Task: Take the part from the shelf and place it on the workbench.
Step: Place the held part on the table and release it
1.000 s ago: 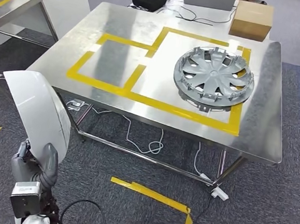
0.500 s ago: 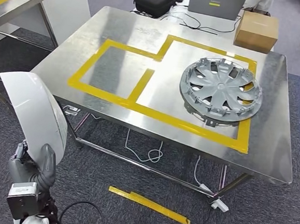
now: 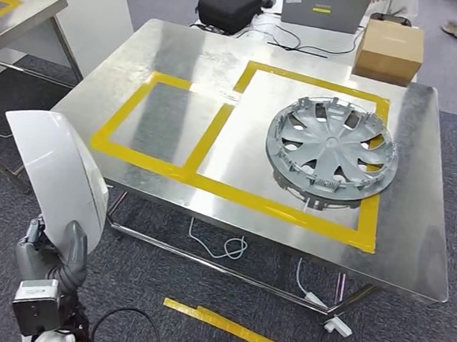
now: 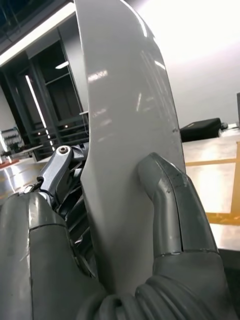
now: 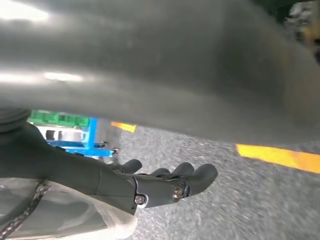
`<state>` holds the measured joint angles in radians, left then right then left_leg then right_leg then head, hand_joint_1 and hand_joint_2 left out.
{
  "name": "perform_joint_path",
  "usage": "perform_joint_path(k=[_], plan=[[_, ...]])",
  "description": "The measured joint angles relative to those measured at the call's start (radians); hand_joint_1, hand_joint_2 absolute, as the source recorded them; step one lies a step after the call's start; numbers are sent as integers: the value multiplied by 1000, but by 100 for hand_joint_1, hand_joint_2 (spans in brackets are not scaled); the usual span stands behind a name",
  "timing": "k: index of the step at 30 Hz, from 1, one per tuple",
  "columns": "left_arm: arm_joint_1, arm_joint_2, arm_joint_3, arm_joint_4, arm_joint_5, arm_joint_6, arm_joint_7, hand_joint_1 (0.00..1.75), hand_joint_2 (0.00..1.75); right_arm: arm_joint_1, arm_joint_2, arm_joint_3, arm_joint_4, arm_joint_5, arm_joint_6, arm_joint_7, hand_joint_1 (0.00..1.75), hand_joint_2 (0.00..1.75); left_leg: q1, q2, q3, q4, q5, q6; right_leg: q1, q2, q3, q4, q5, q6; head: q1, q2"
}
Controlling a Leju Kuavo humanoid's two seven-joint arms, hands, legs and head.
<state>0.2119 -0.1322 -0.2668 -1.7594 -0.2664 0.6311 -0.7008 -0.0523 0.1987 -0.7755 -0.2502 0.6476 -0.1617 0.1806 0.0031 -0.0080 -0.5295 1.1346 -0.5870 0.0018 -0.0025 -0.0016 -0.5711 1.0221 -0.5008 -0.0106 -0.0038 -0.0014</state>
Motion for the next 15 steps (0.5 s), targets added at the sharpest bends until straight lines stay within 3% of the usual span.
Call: perform_joint_path(k=[2, 3, 4, 5, 7, 8, 9, 13, 15], plan=[[-1, 0, 0, 0, 0, 0, 0, 175, 175, -1, 0, 0, 0, 0, 0, -5, 0, 0, 4, 0, -64, 102, -52, -10, -1, 1, 13, -1, -11, -2, -3, 0], [0, 1, 0, 0, 0, 0, 0, 175, 175, -1, 0, 0, 0, 0, 1, -7, 0, 0, 6, 1, -94, 139, -67, -14, -1, 1, 20, -1, -18, -1, -3, 0], [0, 1, 0, 0, 0, 0, 0, 175, 175, 0, 0, 0, 0, 0, 1, -9, 0, 0, 7, 1, -113, 151, -63, -16, -1, 1, 28, -1, -26, 0, -3, 0], [0, 1, 0, 0, 0, 0, 0, 175, 175, 0, 0, 0, 0, 0, 1, -9, 0, 0, 7, 1, -116, 129, -34, -17, -1, 1, 38, 0, -33, 1, -3, 0], [0, 1, 0, 1, 0, 0, 0, 175, 175, 1, 0, 0, 0, 0, 0, -8, 0, 0, 7, 1, -91, 25, 57, -14, -3, 2, 57, -2, -50, 8, -2, 0], [-1, 1, 0, 1, -2, 0, 0, 175, 175, 1, 1, 0, 0, 4, -7, -7, 0, 0, 4, 2, -80, -24, 78, -11, -3, 2, 66, -2, -57, 13, -3, 0], [-2, 2, 0, 3, -9, -1, 0, 175, 175, 0, 1, 0, 0, 11, -20, -8, 0, 0, 2, 3, -72, -53, 90, -6, -3, 2, 69, -2, -62, 19, -4, 0], [-24, 0, -19, 19, -96, 11, 1, 175, 175, -8, 0, 2, 0, 49, -79, -9, 0, 0, -1, 4, -64, -74, 90, 19, -2, -1, 71, -3, -81, 40, -6, 0], [-45, -1, -40, 32, -159, 21, 3, 175, 175, -13, -1, 4, 0, 65, -82, -9, 0, 0, 3, 5, -58, -82, 89, 28, -2, -1, 42, 54, -114, 48, -4, 0]])
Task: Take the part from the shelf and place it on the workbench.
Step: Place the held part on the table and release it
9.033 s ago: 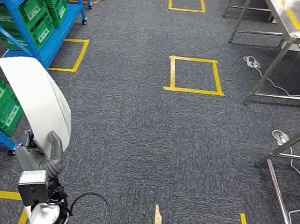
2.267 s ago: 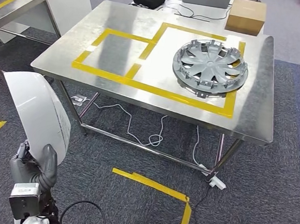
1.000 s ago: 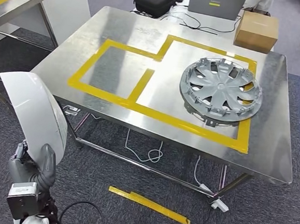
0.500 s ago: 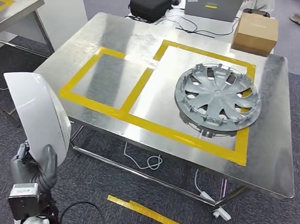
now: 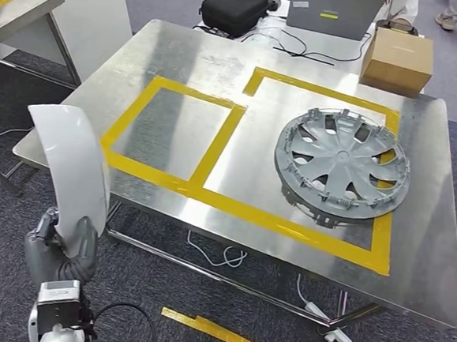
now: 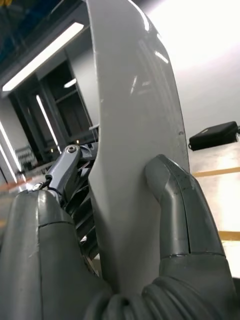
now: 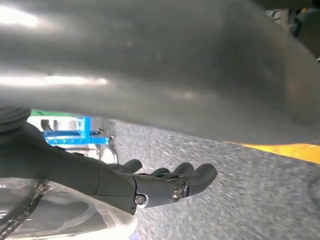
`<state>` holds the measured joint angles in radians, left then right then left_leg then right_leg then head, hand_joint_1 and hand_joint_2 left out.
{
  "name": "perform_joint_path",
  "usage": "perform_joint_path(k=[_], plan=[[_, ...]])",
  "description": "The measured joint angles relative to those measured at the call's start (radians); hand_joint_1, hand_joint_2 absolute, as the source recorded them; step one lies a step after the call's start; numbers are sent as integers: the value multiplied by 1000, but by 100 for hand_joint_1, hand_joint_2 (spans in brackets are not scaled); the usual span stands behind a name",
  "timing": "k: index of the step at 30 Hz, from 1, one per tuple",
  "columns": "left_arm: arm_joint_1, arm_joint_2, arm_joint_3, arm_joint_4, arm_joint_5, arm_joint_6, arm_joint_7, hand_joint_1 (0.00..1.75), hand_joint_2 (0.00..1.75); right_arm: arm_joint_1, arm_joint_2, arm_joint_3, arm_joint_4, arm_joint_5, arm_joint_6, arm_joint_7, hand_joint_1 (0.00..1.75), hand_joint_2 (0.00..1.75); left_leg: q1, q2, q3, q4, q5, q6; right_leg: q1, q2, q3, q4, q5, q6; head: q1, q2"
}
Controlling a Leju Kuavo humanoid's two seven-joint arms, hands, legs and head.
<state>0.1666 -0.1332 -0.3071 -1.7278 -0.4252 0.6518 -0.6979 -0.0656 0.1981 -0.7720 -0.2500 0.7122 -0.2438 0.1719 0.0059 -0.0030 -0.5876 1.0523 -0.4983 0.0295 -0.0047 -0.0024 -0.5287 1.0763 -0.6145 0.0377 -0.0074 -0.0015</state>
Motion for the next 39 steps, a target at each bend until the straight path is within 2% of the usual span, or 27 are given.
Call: perform_joint_path(k=[2, 3, 4, 5, 7, 8, 9, 11, 14, 16, 18, 19, 20, 21, 22, 23, 24, 25, 28, 29, 31, 33, 34, 35, 36, 38, 39], plan=[[-20, 1, -25, 14, -28, -2, 1, 175, 175, -2, 0, 2, 0, 14, 0, -2, 0, 0, -1, 1, 4, -2, -5, 8, 0, 0, -77, 127, -49, 5, 2, 0], [-29, 2, -36, 22, -33, -7, 1, 175, 175, -1, 0, 3, 0, 26, -4, -3, 0, 0, -3, 1, 6, -2, -8, 12, 0, 1, -117, 184, -60, 5, 1, 0], [-37, 5, -47, 28, -32, -17, 1, 175, 175, 1, 0, 8, 0, 45, -12, -1, 0, 0, -4, 0, 9, -2, -12, 14, 0, 1, -144, 213, -53, 3, 2, 0], [-48, 9, -60, 32, -34, -30, 1, 175, 175, 3, 0, 17, 0, 74, -23, 4, 0, 0, -6, -1, 14, -2, -15, 16, 1, 1, -154, 204, -26, 0, 2, 0], [-86, 25, -98, 37, -65, -65, 8, 175, 175, 3, -1, 50, 0, 138, -42, 17, 0, 0, -10, -4, 26, -3, -23, 16, 5, 0, -127, 94, 64, -12, 2, 0], [-112, 35, -121, 39, -97, -80, 14, 175, 175, 0, -3, 67, 0, 161, -46, 21, 0, 0, -12, -6, 30, -3, -27, 14, 8, 0, -104, 35, 96, -20, 1, 0], [-140, 45, -143, 43, -134, -92, 23, 175, 175, -4, -4, 81, 1, 176, -47, 19, 0, 0, -13, -7, 32, -4, -29, 11, 11, -1, -85, -9, 115, -26, 2, 0], [-190, 64, -178, 54, -194, -107, 39, 175, 175, -14, -7, 104, 2, 191, -46, 9, 0, 0, -13, -6, 34, -9, -29, 1, 15, 1, -69, -38, 117, -32, 1, 0], [-263, 90, -210, 72, -286, -123, 71, 175, 175, -25, -6, 133, 2, 215, -40, 14, 0, 0, -14, -2, 31, 2, -40, -16, 7, 3, -57, -61, 126, -40, 0, 0], [-322, 113, -229, 90, -380, -143, 106, 175, 175, -36, -5, 155, 2, 245, -36, 36, 0, 0, -10, -2, -8, 84, -83, -29, 1, -1, -50, -71, 129, -45, -3, 0], [-372, 138, -250, 123, -471, -156, 140, 175, 175, -47, -4, 182, 2, 277, -32, 44, 0, 0, -2, -2, -72, 205, -128, -40, 0, -1, -47, -71, 127, -48, -4, 0], [-393, 150, -259, 144, -511, -160, 155, 175, 175, -50, -4, 196, 2, 290, -31, 43, 0, 0, 1, -1, -93, 241, -130, -44, -1, 0, -46, -71, 126, -49, -4, 0], [-414, 160, -268, 167, -544, -163, 169, 175, 175, -53, -3, 208, 2, 300, -29, 42, 0, 0, 4, -1, -98, 241, -113, -47, -2, 2, -44, -71, 125, -48, -4, 0], [-434, 170, -274, 189, -568, -165, 180, 175, 175, -54, -3, 218, 2, 307, -27, 42, 0, 0, 6, -1, -86, 203, -79, -48, -3, 3, -41, -70, 123, -46, -4, 0], [-451, 179, -280, 208, -582, -167, 186, 175, 175, -54, -2, 226, 2, 312, -26, 42, 0, 0, 7, -1, -60, 140, -35, -48, -4, 4, -36, -70, 121, -43, -4, 0], [-467, 187, -284, 226, -588, -168, 190, 175, 175, -54, 0, 234, 2, 314, -25, 43, 0, 0, 7, -1, -33, 76, -4, -47, -3, 5, -34, -70, 119, -39, -4, 0], [-480, 193, -288, 241, -590, -168, 192, 175, 175, -54, 1, 241, 3, 316, -24, 45, 0, 0, 6, -2, -12, 23, 15, -44, -2, 6, -34, -68, 117, -35, -4, 0], [-490, 198, -291, 253, -592, -168, 192, 175, 175, -54, 1, 246, 3, 316, -24, 46, 0, 0, 4, -2, -1, -8, 21, -40, -1, 6, -36, -68, 116, -29, -3, 0], [-504, 208, -297, 279, -594, -169, 194, 175, 175, -54, 2, 255, 3, 316, -25, 47, 0, 0, 2, -3, 2, -25, 18, -23, -2, 6, -42, -68, 115, -12, -3, 0], [-508, 209, -299, 285, -594, -169, 194, 175, 175, -54, 2, 258, 3, 316, -25, 47, 0, 0, 3, -3, 4, -28, 19, -17, -3, 6, -48, -57, 105, -8, -2, 0], [-517, 211, -303, 294, -595, -169, 194, 175, 175, -55, 1, 262, 3, 316, -25, 47, 0, 0, 6, -2, 6, -33, 21, -6, -5, 5, -92, 28, 60, 0, 2, 0], [-521, 214, -308, 303, -595, -169, 194, 175, 175, -54, 1, 266, 4, 316, -24, 47, 0, 0, 5, -1, 6, -33, 19, -2, -6, 5, -166, 168, 6, 3, 4, 0], [-522, 215, -311, 307, -595, -169, 194, 175, 175, -53, 1, 267, 4, 316, -24, 46, 0, 0, 5, 0, 7, -32, 18, -1, -6, 5, -194, 216, -2, 4, 4, 0], [-521, 216, -313, 311, -595, -169, 194, 175, 175, -52, 1, 267, 4, 316, -24, 47, 0, 0, 4, 0, 8, -32, 16, 0, -6, 5, -207, 228, 8, 4, 4, 0], [-521, 217, -314, 314, -595, -169, 194, 175, 175, -51, 1, 268, 4, 316, -24, 47, 0, 0, 4, -1, 11, -32, 14, 0, -6, 5, -198, 197, 39, 3, 4, 0], [-522, 218, -316, 317, -595, -169, 194, 175, 175, -52, 1, 268, 4, 316, -24, 49, 0, 0, 3, -2, 19, -32, 8, -5, -6, 3, -136, 58, 114, -2, 4, 0], [-523, 218, -316, 318, -595, -169, 194, 175, 175, -53, 2, 269, 4, 316, -25, 48, 0, 0, 1, -3, 21, -31, 5, -9, -5, 2, -105, -4, 135, -5, 4, 0]])
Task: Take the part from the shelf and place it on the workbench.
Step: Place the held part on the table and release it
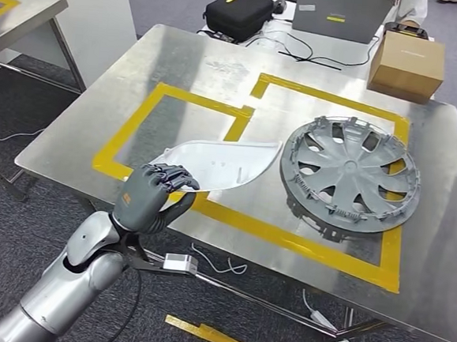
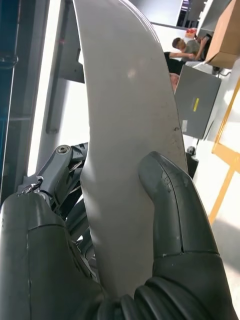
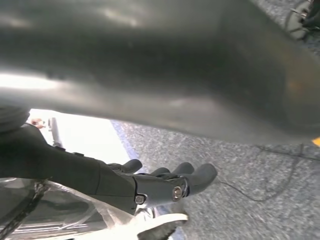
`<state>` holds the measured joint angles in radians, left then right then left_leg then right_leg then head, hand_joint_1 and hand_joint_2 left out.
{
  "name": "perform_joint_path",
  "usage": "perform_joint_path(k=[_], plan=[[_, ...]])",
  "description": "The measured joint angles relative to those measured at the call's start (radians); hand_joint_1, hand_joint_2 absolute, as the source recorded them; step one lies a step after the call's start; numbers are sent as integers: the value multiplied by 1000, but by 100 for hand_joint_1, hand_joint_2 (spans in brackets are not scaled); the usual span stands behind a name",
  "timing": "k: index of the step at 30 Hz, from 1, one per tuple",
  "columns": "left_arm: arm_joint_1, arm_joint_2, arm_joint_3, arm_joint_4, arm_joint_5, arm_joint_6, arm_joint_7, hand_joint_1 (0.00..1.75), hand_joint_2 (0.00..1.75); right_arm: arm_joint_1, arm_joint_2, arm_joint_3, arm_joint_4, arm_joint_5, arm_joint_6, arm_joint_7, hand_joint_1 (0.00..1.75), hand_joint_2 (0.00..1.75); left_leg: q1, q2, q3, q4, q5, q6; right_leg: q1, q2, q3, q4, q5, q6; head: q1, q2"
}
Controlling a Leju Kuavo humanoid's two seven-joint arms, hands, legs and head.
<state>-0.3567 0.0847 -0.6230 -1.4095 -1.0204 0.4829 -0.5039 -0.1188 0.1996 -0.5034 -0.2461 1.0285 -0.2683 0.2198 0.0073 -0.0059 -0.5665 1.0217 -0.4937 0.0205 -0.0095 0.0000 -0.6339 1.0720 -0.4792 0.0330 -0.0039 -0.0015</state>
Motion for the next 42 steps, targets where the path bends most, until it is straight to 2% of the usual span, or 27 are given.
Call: perform_joint_path(k=[2, 4, 6, 7, 9, 10, 11, 12, 14, 15, 16, 19, 21, 23, 25, 26, 27, 28, 30, 31, 32, 34, 36, 38, 40, 41, 42], plan=[[-3, 1, -2, 3, 0, 0, 0, 175, 175, -1, 0, 2, 0, 0, 0, -7, 0, 0, -3, 0, 0, 0, -2, -10, 2, 1, 28, -49, 4, -6, -1, 0], [-5, 2, -4, 6, 0, 0, 0, 175, 175, -1, 0, 4, 0, 0, 0, -10, 0, 0, -3, 0, 0, -1, -4, -20, 2, 2, 31, -54, 3, -16, -1, 0], [-7, 3, -6, 7, 0, 0, 0, 175, 175, -1, 0, 5, 0, 0, 0, -4, 0, 0, -1, 1, -11, 30, -28, -31, -1, 1, 34, -58, 4, -28, -3, 0], [-9, 4, -6, 8, 0, 0, 0, 175, 175, -1, 0, 6, 0, 0, 0, -2, 0, 0, -1, 2, -31, 76, -53, -36, -3, 1, 37, -60, 3, -33, -4, 0], [-10, 6, -7, 12, 0, 0, 0, 175, 175, -1, 0, 6, 0, 0, 0, -1, 0, 0, 0, 2, -96, 212, -111, -41, -1, 0, 39, -59, 0, -39, -5, 0], [-10, 8, -7, 14, 0, 0, 0, 175, 175, -1, 0, 6, 0, 0, 0, -1, 0, 0, 0, 2, -125, 267, -127, -42, 0, 0, 40, -59, 0, -41, -5, 0], [-9, 8, -8, 16, 0, 0, 0, 175, 175, -1, 0, 6, 0, 0, 0, -1, 0, 0, 0, 2, -139, 289, -123, -41, 1, 1, 41, -59, -1, -42, -5, 0], [-9, 9, -8, 18, 0, 0, 0, 175, 175, -1, 0, 6, 0, 0, 0, -1, 0, 0, 0, 2, -133, 268, -97, -37, 2, 2, 44, -59, -2, -42, -5, 0], [-11, 10, -8, 19, 0, 0, 0, 175, 175, -1, 1, 6, 0, 0, 0, -1, 0, 0, -3, 2, -82, 141, -18, -25, 4, 4, 50, -59, -5, -42, -5, 0], [-13, 10, -8, 19, 0, 0, 0, 175, 175, -1, 1, 6, 0, 0, 0, -1, 0, 0, -5, 2, -54, 76, 11, -18, 7, 5, 51, -58, -7, -40, -5, 0], [-15, 10, -8, 20, 0, 0, 0, 175, 175, -1, 2, 6, 0, 0, 0, -1, 0, 0, -7, 2, -36, 32, 24, -12, 9, 5, 49, -58, -7, -36, -4, 0], [-21, 26, -6, 25, -37, -31, 41, 175, 175, -1, 3, 6, 1, 1, 10, -1, 0, 0, -9, 2, -27, -1, 24, -6, 9, 2, 44, -58, -7, -23, -4, 0], [-45, 87, 8, 70, -123, -76, 149, 175, 175, -2, 4, 6, 2, 2, 30, -1, 0, 0, -4, 6, -20, -12, 30, -1, 9, 1, 32, -38, -24, -14, 0, 0], [-81, 166, 51, 180, -173, -50, 225, 175, 175, -3, 4, 7, 2, 4, 45, -8, 0, 0, 0, 18, -17, -19, 33, 2, 6, 1, -20, 59, -75, -5, 6, 0], [-109, 219, 101, 287, -176, 12, 216, 175, 175, 6, 4, 8, 2, 3, 49, -14, 0, 0, 1, 27, -21, -18, 33, 3, -2, -1, -86, 194, -126, 2, 9, 0], [-119, 234, 116, 323, -179, 30, 201, 175, 175, 12, 3, 8, 2, 3, 50, -10, 0, 0, 2, 25, -21, -18, 33, 3, -6, -2, -102, 228, -130, 6, 9, 0], [-128, 245, 123, 350, -183, 39, 192, 175, 175, 16, 2, 9, 2, 3, 51, -1, 0, 0, 3, 21, -20, -17, 33, 2, -9, -2, -96, 219, -112, 8, 10, 0], [-133, 252, 126, 374, -187, 42, 187, 175, 175, 15, 0, 9, 3, 3, 51, 11, 0, 0, 5, 16, -17, -17, 31, -1, -11, -2, -72, 170, -78, 9, 10, 0], [-139, 265, 135, 413, -191, 44, 184, 175, 175, 9, -1, 10, 3, 3, 52, 25, 0, 0, 7, 11, -14, -11, 25, -13, -12, -2, -1, 27, -19, 9, 11, 0], [-143, 272, 140, 429, -192, 44, 183, 175, 175, 5, -1, 11, 3, 3, 52, 23, 0, 0, 7, 10, -15, -7, 23, -20, -11, -1, 25, -22, -7, 6, 10, 0], [-148, 278, 144, 441, -192, 45, 183, 175, 175, 4, 0, 12, 3, 3, 52, 18, 0, 0, 6, 10, -17, -4, 23, -27, -9, 0, 37, -44, -7, 2, 10, 0], [-156, 286, 150, 460, -206, 45, 196, 175, 175, 3, -1, 13, 3, 3, 53, 10, 0, 0, 6, 9, -17, -6, 24, -38, -7, 2, 40, -46, -10, -11, 9, 0], [-158, 290, 151, 467, -251, 42, 236, 175, 175, 2, -1, 13, 3, 5, 53, 14, 0, 0, 9, 9, -22, 10, 9, -47, -8, 2, 42, -49, -9, -26, 8, 0], [-161, 294, 151, 469, -313, 43, 282, 175, 175, -1, 0, 14, 3, 7, 53, 17, 0, 0, 11, 9, -62, 101, -42, -53, -9, 1, 44, -51, -8, -38, 7, 0], [-167, 298, 151, 481, -370, 49, 315, 175, 175, -2, 0, 14, 3, 8, 53, 17, 0, 0, 10, 9, -126, 238, -97, -55, -6, 1, 44, -51, -10, -43, 7, 0], [-172, 300, 152, 491, -389, 52, 325, 175, 175, -2, 0, 14, 4, 8, 53, 17, 0, 0, 10, 9, -147, 280, -105, -55, -5, 2, 45, -51, -11, -44, 7, 0], [-176, 302, 154, 503, -400, 57, 333, 175, 175, -1, 0, 14, 4, 7, 52, 17, 0, 0, 10, 9, -152, 285, -92, -53, -3, 3, 47, -50, -12, -45, 7, 0]])
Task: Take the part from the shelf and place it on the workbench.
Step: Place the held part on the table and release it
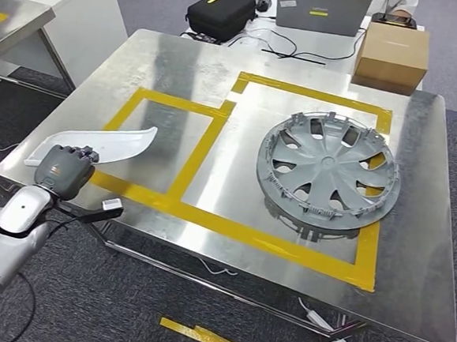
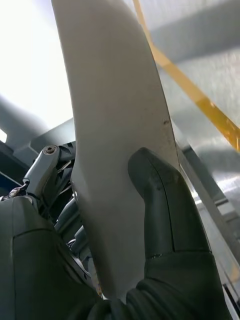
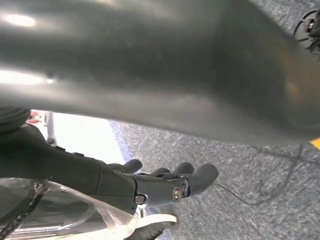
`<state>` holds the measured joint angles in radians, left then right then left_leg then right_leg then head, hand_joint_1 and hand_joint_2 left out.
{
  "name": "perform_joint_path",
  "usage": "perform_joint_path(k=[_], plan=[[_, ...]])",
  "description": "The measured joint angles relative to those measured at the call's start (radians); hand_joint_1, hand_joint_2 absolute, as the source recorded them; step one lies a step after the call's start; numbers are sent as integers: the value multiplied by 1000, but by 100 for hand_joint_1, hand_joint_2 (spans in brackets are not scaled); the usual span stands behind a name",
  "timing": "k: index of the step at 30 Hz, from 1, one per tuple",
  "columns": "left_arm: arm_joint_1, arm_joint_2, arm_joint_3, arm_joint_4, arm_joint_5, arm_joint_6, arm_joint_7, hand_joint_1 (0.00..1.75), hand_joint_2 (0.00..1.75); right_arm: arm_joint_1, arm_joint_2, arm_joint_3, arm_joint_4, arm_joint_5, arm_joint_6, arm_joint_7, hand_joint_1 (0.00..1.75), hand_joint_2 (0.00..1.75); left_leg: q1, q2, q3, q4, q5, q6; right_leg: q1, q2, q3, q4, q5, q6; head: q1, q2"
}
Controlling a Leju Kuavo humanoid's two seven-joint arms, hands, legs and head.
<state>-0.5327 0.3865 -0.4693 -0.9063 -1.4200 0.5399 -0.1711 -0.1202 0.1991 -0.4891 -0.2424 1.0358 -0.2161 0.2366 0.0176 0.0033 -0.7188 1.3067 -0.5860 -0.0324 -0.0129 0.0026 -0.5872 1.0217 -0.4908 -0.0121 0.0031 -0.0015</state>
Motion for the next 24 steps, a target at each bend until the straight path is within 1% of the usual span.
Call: perform_joint_path(k=[1, 2, 3, 4, 5, 6, 8, 11, 12, 13, 15, 16, 17, 18, 19, 20, 21, 22, 24], plan=[[-4, 2, 4, 11, 0, 9, 4, 175, 175, 0, 0, 0, 0, -2, -1, 0, 0, 0, 0, 0, 13, -34, 30, 3, 1, 1, 2, 0, -1, -1, 0, 0], [-10, 3, 10, 22, 4, 22, 7, 175, 175, 1, 0, 0, 0, -4, -2, 0, 0, 0, -1, 0, 39, -99, 72, 9, 3, 2, 6, 0, -3, 0, 0, 0], [-15, 4, 19, 32, 12, 41, 8, 175, 175, 1, 0, 0, 1, -6, -4, 0, 0, 0, -2, 0, 68, -166, 104, 15, 4, 3, 7, 0, -4, 1, 1, 0], [-21, 4, 29, 42, 20, 59, 8, 175, 175, 2, 0, 0, 1, -9, -5, 0, 0, 0, -5, -1, 92, -224, 125, 20, 6, 4, 6, 1, -5, 3, 1, 0], [-25, 4, 39, 50, 28, 75, 8, 175, 175, 2, 0, 0, 2, -11, -5, 0, 0, 0, -8, -1, 106, -260, 132, 23, 7, 4, 3, 2, -5, 7, 1, 0], [-28, 3, 47, 57, 34, 87, 8, 175, 175, 3, 0, 0, 3, -12, -5, 0, 0, 0, -10, -1, 110, -273, 127, 25, 7, 4, -1, 2, -5, 11, 2, 0], [-28, 2, 56, 62, 39, 96, 8, 175, 175, 3, 0, 0, 3, -12, -6, 0, 0, 0, -12, -2, 109, -279, 125, 26, 7, 4, -4, 1, -4, 16, 2, 0], [-28, 2, 57, 64, 40, 98, 8, 175, 175, 4, 0, 0, 3, -12, -5, 0, 0, 0, -12, -2, 109, -279, 125, 26, 7, 4, -4, 0, -4, 16, 2, 0], [-28, 1, 59, 65, 40, 99, 8, 175, 175, 5, 0, 0, 4, -12, -5, 0, 0, 0, -12, -2, 109, -279, 125, 27, 7, 4, -3, 0, -3, 18, 2, 0], [-28, -2, 64, 69, 42, 106, 4, 175, 175, 7, 0, 0, 4, -12, -5, 0, 0, 0, -10, -3, 111, -283, 127, 31, 7, 3, -13, 18, -17, 24, 3, 0], [-20, -21, 84, 77, 52, 131, -19, 175, 175, 12, 0, -1, 5, -12, -6, 0, 0, 0, -5, -3, 114, -290, 129, 42, 6, 1, -91, 172, -84, 39, 4, 0], [-13, -34, 95, 79, 56, 143, -34, 175, 175, 13, 0, -1, 5, -12, -6, 0, 0, 0, -3, -3, 116, -293, 130, 46, 5, 1, -127, 240, -107, 45, 5, 0], [-5, -47, 104, 75, 59, 149, -49, 175, 175, 14, 0, -1, 5, -12, -7, 0, 0, 0, -4, -3, 118, -292, 129, 47, 4, 1, -144, 268, -105, 47, 4, 0], [1, -57, 113, 65, 59, 151, -61, 175, 175, 14, 0, -1, 5, -12, -7, 0, 0, 0, -3, -4, 119, -292, 128, 46, 3, 0, -119, 212, -69, 47, 4, 0], [6, -70, 124, 51, 58, 152, -73, 175, 175, 13, 0, -1, 5, -13, -7, 0, 0, 0, -3, -5, 121, -291, 126, 44, 3, -1, -85, 138, -33, 45, 4, 0], [10, -82, 137, 37, 59, 153, -86, 175, 175, 12, 0, -1, 5, -13, -6, 0, 0, 0, -5, -6, 120, -288, 124, 40, 3, -2, -50, 70, -9, 43, 5, 0], [11, -94, 151, 25, 64, 154, -100, 175, 175, 11, 0, -1, 6, -15, -5, -1, 0, 0, -7, -7, 119, -286, 123, 36, 3, -3, -26, 24, 4, 40, 4, 0], [11, -105, 162, 16, 70, 156, -113, 175, 175, 10, 0, -1, 6, -17, -3, -3, 0, 0, -8, -7, 118, -285, 123, 31, 4, -2, -14, 4, 5, 36, 3, 0], [12, -124, 177, 5, 81, 157, -131, 175, 175, 10, 0, -1, 6, -20, 2, -7, 0, 0, -9, -7, 118, -286, 125, 22, 5, 1, -11, 1, 4, 26, 2, 0]])
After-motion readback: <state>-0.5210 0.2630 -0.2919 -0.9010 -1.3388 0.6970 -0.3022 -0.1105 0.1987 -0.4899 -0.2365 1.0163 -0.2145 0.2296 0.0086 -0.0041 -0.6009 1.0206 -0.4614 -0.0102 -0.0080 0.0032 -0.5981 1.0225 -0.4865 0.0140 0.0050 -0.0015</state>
